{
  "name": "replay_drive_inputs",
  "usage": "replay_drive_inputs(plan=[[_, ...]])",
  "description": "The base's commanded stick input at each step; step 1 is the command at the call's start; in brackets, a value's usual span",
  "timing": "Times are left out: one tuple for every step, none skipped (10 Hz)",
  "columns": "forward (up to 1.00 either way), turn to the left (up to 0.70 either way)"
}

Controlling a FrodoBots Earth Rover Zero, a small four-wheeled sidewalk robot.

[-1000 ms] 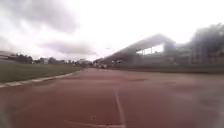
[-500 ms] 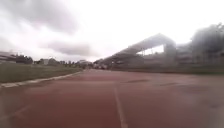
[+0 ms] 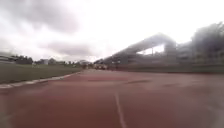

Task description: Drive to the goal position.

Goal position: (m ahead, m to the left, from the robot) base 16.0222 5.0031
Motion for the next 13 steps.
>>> replay_drive_inputs(plan=[[0.50,0.02],[0.50,0.02],[0.50,0.02],[0.50,0.02],[0.50,0.02],[0.50,0.02],[0.50,0.02],[0.50,0.02],[0.50,0.02],[0.50,0.02],[0.50,0.02],[0.50,0.02],[0.50,0.02]])
